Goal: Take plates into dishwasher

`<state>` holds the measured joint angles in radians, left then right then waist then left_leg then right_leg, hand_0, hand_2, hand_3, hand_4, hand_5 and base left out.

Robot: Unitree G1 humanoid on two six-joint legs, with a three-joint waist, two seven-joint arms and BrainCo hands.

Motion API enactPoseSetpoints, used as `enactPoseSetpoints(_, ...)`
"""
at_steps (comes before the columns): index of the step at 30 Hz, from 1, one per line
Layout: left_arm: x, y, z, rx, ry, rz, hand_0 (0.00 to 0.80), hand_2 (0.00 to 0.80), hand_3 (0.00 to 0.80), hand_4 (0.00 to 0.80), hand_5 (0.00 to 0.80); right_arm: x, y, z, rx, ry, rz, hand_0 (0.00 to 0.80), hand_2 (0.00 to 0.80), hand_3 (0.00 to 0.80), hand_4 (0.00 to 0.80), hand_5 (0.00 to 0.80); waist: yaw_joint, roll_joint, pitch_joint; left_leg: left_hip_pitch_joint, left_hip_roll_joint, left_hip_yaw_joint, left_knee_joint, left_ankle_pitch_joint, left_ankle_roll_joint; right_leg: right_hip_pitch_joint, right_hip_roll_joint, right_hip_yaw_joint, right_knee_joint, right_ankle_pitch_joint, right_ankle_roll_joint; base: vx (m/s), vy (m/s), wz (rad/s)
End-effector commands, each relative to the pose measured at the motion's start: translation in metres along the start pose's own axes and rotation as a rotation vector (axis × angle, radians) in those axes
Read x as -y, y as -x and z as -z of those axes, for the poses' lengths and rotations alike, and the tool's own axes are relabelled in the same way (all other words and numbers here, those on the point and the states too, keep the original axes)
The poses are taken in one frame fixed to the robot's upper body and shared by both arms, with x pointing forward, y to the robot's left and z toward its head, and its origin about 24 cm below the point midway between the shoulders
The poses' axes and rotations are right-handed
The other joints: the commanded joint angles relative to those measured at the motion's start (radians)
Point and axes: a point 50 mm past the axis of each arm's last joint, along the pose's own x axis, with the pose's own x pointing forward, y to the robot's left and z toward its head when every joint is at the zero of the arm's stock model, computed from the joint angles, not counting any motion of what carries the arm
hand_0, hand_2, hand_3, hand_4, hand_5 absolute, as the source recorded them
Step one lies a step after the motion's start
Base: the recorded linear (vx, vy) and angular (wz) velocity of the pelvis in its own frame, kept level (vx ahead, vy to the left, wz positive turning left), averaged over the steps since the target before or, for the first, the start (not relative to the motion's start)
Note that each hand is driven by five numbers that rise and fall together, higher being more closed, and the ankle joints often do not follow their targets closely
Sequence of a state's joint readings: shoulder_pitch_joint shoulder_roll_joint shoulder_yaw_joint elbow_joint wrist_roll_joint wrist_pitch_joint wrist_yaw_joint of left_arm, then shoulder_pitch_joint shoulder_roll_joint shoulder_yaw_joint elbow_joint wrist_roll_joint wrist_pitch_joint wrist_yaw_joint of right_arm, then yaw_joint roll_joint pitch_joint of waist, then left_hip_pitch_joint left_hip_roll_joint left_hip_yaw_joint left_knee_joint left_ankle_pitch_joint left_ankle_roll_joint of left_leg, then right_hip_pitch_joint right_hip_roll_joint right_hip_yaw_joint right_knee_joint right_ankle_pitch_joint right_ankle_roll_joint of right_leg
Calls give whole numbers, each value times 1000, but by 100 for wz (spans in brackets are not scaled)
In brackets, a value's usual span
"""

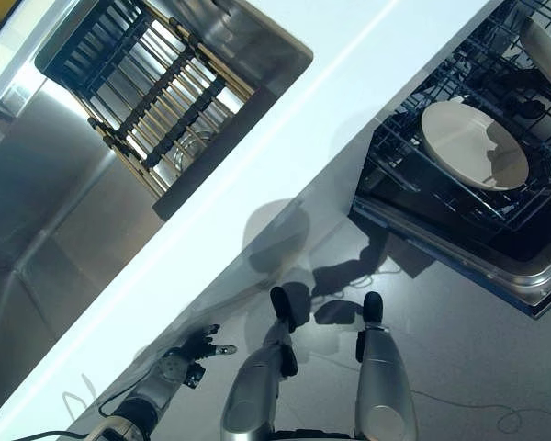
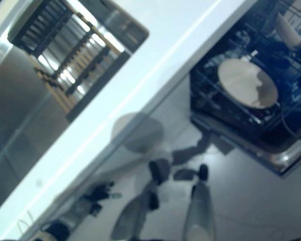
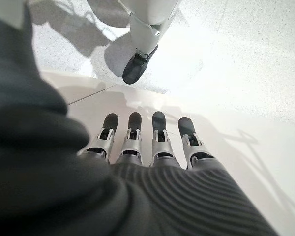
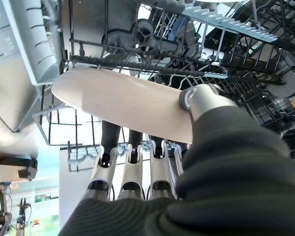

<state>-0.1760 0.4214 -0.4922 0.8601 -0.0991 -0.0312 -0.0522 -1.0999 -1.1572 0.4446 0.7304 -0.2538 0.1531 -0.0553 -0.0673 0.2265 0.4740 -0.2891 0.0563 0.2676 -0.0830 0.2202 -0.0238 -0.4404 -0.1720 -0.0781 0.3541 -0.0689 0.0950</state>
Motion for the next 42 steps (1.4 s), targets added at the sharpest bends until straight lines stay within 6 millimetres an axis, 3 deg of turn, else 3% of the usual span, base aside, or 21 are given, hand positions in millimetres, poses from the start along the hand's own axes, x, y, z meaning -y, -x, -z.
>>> enactPoseSetpoints(1, -38, -3, -18, 40, 1, -123, 0, 0, 0, 0, 0, 37, 1, 6, 0, 101, 117, 800, 800, 800, 800, 800, -22, 10, -34, 19, -19, -25, 0, -58, -58, -28, 85, -83, 174, -146, -74, 0, 0, 0)
enactPoseSetpoints(9, -37, -2, -12, 30, -2, -128, 0, 0, 0, 0, 0, 47, 6, -1, 37, 96, 183, 800, 800, 800, 800, 800, -30, -12, -37, 30, -15, -18, -4, -62, -55, -14, 94, -79, 150, -134, -69, 0, 0, 0)
enactPoseSetpoints(22, -45, 2, -3, 0, -3, -155, 0, 0, 0, 0, 0, 63, 21, 6, 50, 103, 261, 800, 800, 800, 800, 800, -55, -67, -37, 35, -8, -10, -4, -71, -50, 13, 117, -58, 82, -95, -56, 1, -1, -1)
enactPoseSetpoints(42, -56, 8, 9, -38, -31, -178, 0, 0, 0, 0, 0, 69, 33, -23, 260, 156, 176, 800, 800, 800, 800, 800, -47, -125, -49, 31, 5, -15, -4, -76, -41, 41, 138, -57, 33, -72, -53, 5, -9, -1)
